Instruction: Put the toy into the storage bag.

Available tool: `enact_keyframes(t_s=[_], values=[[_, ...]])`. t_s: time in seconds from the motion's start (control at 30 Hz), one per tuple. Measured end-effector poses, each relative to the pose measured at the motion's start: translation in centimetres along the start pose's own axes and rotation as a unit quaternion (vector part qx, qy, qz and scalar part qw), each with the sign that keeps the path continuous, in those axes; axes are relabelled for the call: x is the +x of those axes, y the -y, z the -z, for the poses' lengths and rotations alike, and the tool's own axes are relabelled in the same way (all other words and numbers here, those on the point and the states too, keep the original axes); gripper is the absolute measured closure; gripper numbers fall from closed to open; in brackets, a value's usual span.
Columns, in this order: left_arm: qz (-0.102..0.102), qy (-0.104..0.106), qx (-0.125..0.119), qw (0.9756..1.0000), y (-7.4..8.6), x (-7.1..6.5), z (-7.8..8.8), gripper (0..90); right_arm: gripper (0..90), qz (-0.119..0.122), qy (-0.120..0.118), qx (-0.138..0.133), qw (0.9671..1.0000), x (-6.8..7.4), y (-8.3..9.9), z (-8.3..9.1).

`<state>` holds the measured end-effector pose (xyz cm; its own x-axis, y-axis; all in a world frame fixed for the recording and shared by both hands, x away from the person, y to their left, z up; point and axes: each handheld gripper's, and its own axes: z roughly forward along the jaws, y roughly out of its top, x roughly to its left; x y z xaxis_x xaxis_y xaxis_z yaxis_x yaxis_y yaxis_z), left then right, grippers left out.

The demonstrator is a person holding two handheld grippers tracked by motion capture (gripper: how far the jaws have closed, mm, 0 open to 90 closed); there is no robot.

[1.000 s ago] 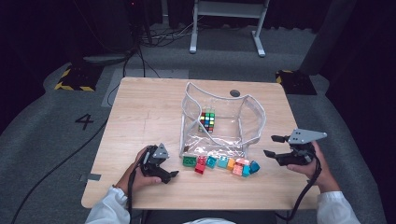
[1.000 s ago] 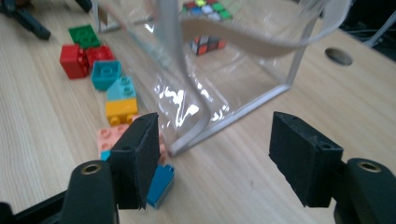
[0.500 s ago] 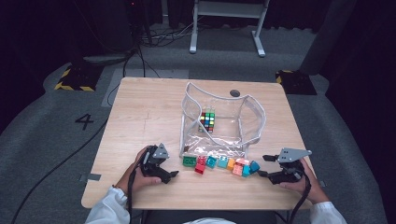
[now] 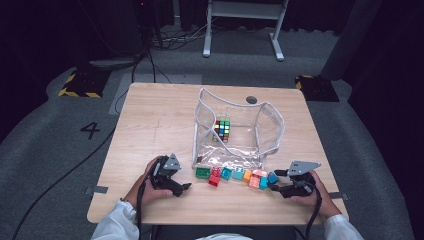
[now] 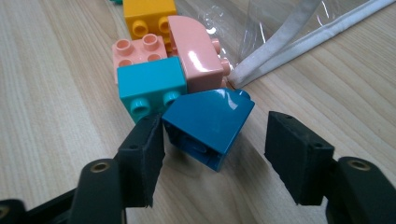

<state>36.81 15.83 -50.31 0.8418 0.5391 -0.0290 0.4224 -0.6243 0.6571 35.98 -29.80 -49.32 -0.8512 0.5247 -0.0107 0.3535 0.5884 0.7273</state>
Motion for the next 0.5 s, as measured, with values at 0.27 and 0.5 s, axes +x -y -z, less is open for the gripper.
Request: enact_keyframes(t_s=[0.27, 0.5], values=[[0.001, 0.001, 0.0, 1.0, 0.0, -0.01, -0.01, 4.1, 48.9, 0.002, 0.009, -0.008, 0.9999, 0.18, 0.12, -0.53], [0.001, 0.001, -0.001, 1.0, 0.0, -0.02, -0.02, 4.0, 49.5, 0.007, 0.016, -0.013, 0.9998, 0.17, 0.2, -0.49]])
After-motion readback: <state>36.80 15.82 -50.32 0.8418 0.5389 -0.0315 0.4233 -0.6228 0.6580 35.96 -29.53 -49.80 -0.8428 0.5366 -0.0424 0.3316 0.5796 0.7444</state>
